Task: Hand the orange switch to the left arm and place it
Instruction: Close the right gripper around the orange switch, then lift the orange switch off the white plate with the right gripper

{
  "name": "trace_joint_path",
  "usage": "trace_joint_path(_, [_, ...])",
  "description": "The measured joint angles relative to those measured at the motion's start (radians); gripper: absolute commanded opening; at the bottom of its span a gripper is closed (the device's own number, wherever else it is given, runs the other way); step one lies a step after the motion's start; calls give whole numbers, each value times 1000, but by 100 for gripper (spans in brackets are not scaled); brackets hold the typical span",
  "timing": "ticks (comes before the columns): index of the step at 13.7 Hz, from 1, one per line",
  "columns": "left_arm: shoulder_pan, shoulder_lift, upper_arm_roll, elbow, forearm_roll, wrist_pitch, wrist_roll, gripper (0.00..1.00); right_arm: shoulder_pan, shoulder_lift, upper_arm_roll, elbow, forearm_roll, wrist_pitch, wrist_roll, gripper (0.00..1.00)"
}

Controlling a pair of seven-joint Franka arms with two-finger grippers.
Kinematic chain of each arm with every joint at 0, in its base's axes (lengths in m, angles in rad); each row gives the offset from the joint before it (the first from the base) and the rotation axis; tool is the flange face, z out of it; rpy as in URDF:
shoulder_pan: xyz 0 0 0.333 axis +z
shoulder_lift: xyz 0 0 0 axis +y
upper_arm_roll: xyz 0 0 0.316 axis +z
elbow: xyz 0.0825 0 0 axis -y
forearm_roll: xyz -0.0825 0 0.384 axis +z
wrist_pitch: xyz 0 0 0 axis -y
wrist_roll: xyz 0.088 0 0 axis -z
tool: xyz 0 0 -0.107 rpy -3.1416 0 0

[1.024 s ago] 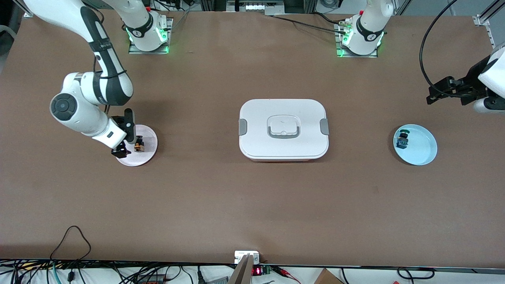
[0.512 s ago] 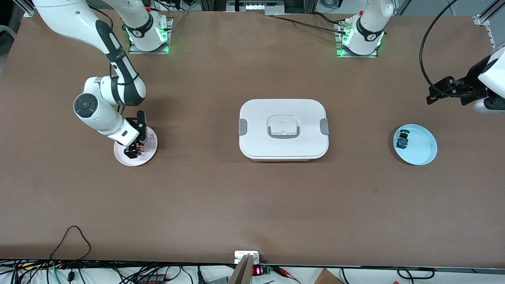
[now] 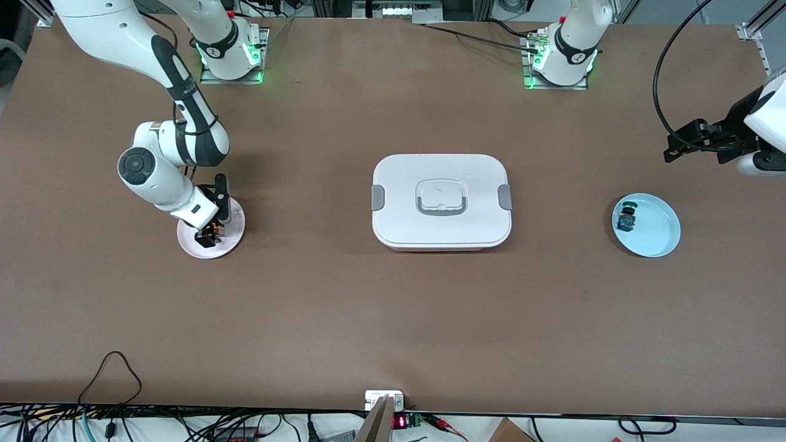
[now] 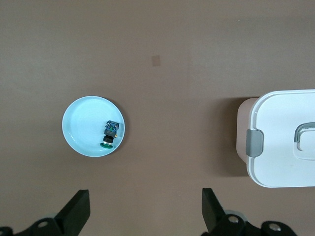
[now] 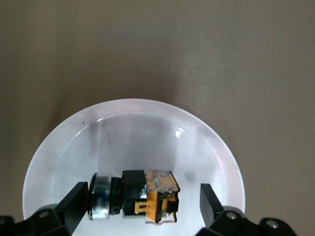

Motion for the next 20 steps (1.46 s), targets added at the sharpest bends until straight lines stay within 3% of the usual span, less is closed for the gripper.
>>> trace_joint_path(1, [0, 0, 0, 0, 0, 0, 0, 100, -1, 2, 0, 0, 0, 6, 0, 84])
trace_joint_path(3, [0, 0, 0, 0, 0, 0, 0, 100, -1, 8, 0, 0, 0, 14, 0, 47])
trace_joint_path(7, [0, 0, 0, 0, 0, 0, 0, 100, -1, 10, 0, 1, 0, 30, 1, 4])
trace_joint_path(10, [0, 0, 0, 0, 0, 0, 0, 100, -1, -1, 0, 7, 0, 19, 1, 0])
trace_joint_path(12, [0, 0, 0, 0, 0, 0, 0, 100, -1, -42, 0, 22, 0, -64, 1, 0])
trace_joint_path(17, [0, 0, 0, 0, 0, 0, 0, 100, -1, -258, -6, 100, 8, -445, 1, 0])
trace_joint_path(20, [0, 0, 0, 0, 0, 0, 0, 100, -2, -346, -19, 211, 8, -704, 3, 0])
